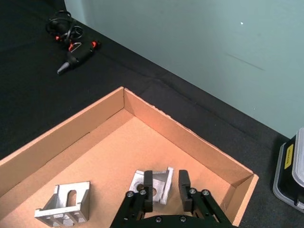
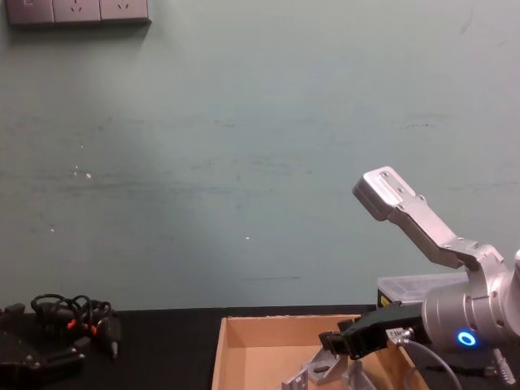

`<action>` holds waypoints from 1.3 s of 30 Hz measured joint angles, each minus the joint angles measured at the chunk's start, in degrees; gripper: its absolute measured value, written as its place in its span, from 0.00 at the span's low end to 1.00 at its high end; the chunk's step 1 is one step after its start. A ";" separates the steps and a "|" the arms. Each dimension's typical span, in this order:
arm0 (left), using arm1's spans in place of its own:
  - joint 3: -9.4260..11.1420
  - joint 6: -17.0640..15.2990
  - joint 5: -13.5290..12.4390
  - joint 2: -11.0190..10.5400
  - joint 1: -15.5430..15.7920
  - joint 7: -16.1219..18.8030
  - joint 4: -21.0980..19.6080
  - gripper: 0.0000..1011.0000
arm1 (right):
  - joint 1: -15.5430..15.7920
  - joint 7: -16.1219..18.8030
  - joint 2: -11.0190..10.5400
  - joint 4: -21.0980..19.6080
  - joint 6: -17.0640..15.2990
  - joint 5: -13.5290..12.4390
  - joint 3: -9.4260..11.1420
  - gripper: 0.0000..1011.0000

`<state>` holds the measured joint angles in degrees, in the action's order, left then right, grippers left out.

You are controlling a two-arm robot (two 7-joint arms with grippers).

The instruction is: Use one hand to pick up the angle iron from the table and place it into the box.

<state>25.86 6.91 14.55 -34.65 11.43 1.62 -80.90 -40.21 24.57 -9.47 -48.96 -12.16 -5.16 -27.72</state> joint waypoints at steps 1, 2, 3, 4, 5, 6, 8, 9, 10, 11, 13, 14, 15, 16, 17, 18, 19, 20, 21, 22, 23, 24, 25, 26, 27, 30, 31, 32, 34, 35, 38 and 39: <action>0.00 0.00 0.00 0.00 0.00 0.00 0.00 0.99 | 0.13 0.02 -0.04 -0.24 0.04 0.02 0.09 0.35; 0.00 0.00 0.00 0.00 0.00 0.00 0.00 0.99 | 0.41 0.04 -0.19 -0.74 0.16 0.09 0.27 0.38; 0.00 0.00 0.00 0.00 0.00 0.00 0.00 0.99 | 0.58 0.03 -0.26 -1.08 0.26 0.11 0.38 0.40; 0.00 0.00 0.00 0.00 0.00 0.00 0.00 0.99 | 0.83 0.01 -0.36 -1.53 0.39 0.11 0.53 0.42; 0.00 0.00 0.00 0.00 0.00 0.00 0.00 0.99 | 1.42 -0.16 -0.57 -2.47 0.73 0.11 0.85 0.48; 0.00 0.00 0.00 0.00 0.00 0.00 0.00 0.99 | 1.82 -0.27 -0.69 -3.02 0.96 0.09 1.09 0.50; 0.00 0.00 0.00 0.00 0.00 0.00 0.00 0.99 | 2.71 -0.63 -0.98 -4.41 1.67 -0.12 1.61 0.54; 0.00 0.00 0.00 0.00 0.00 0.00 0.00 0.99 | 3.76 -1.06 -1.33 -5.91 2.41 -0.29 2.12 0.60; 0.00 0.00 0.00 0.00 0.00 0.00 0.00 0.99 | 4.39 -1.25 -1.54 -6.73 2.78 -0.39 2.38 0.62; 0.00 0.00 0.00 0.00 0.00 0.00 0.00 0.99 | 5.68 -1.72 -2.00 -8.49 3.64 -0.61 2.89 0.63; 0.00 0.00 0.00 0.00 0.00 0.00 0.00 0.99 | 7.06 -2.22 -2.60 -10.45 4.59 -0.78 3.46 0.72; 0.00 0.00 0.00 0.00 0.00 0.00 0.00 0.99 | 8.62 -2.74 -3.27 -12.57 5.47 -0.85 3.98 0.76; 0.00 0.00 0.00 0.00 0.00 0.00 0.00 0.99 | 9.32 -3.05 -3.57 -13.55 5.89 -0.85 4.24 0.77; 0.00 0.00 0.00 0.00 0.00 0.00 0.00 0.99 | 10.73 -3.59 -4.22 -15.43 6.53 -0.80 4.64 0.81; 0.00 0.00 0.00 0.00 0.00 0.00 0.00 0.99 | 10.73 -3.59 -4.22 -15.43 6.53 -0.80 4.64 0.85; 0.00 0.00 0.00 0.00 0.00 0.00 0.00 0.99 | 12.16 -4.16 -4.89 -17.36 7.13 -0.69 5.06 0.87; 0.00 0.00 0.00 0.00 0.00 0.00 0.00 0.99 | 12.88 -4.44 -5.22 -18.26 7.41 -0.61 5.26 0.90; 0.00 0.00 0.00 0.00 0.00 0.00 0.00 0.99 | 14.31 -4.96 -5.91 -20.11 8.06 -0.40 5.72 0.91; 0.00 0.00 0.00 0.00 0.00 0.00 0.00 0.99 | 15.07 -5.17 -6.26 -20.99 8.38 -0.33 5.99 0.93; 0.00 0.00 0.00 0.00 0.00 0.00 0.00 0.99 | 15.84 -5.41 -6.60 -21.90 8.73 -0.25 6.26 0.96; 0.00 0.00 0.00 0.00 0.00 0.00 0.00 0.99 | 16.53 -5.63 -6.90 -22.67 9.08 -0.13 6.50 0.98; 0.00 0.00 0.00 0.00 0.00 0.00 0.00 0.99 | 17.71 -6.12 -7.42 -24.00 9.74 0.18 6.91 0.99; 0.00 0.00 0.00 0.00 0.00 0.00 0.00 0.99 | 18.53 -6.48 -7.76 -24.88 10.12 0.43 7.16 0.99; 0.00 0.00 0.00 0.00 0.00 0.00 0.00 0.99 | 19.83 -7.06 -8.27 -26.25 10.76 0.89 7.63 0.99; 0.00 0.00 0.00 0.00 0.00 0.00 0.00 0.99 | 20.46 -7.35 -8.48 -26.86 11.15 1.05 7.92 0.99; 0.00 0.00 0.00 0.00 0.00 0.00 0.00 0.99 | 22.41 -8.21 -9.10 -28.58 12.07 1.49 8.91 0.99; 0.00 0.00 0.00 0.00 0.00 0.00 0.00 0.99 | 23.55 -8.79 -9.51 -29.51 12.64 1.90 9.48 0.99; 0.00 0.00 0.00 0.00 0.00 0.00 0.00 0.99 | 23.96 -8.98 -9.64 -29.80 12.87 2.03 9.68 0.99; 0.00 0.00 0.00 0.00 0.00 0.00 0.00 0.99 | 24.95 -9.43 -9.87 -30.39 13.52 2.27 10.25 0.99; 0.00 0.00 0.00 0.00 0.00 0.00 0.00 0.99 | 25.88 -9.83 -10.01 -30.80 14.23 2.41 10.97 0.99; 0.00 0.00 0.00 0.00 0.00 0.00 0.00 0.99 | 27.53 -10.51 -10.07 -31.04 15.58 2.42 12.26 0.99; 0.00 0.00 0.00 0.00 0.00 0.00 0.00 0.99 | 27.87 -10.69 -10.05 -31.05 15.87 2.43 12.56 0.99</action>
<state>25.86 6.91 14.55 -34.65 11.43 1.62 -80.90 -12.34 13.89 -19.52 -80.01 3.71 -2.74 -15.16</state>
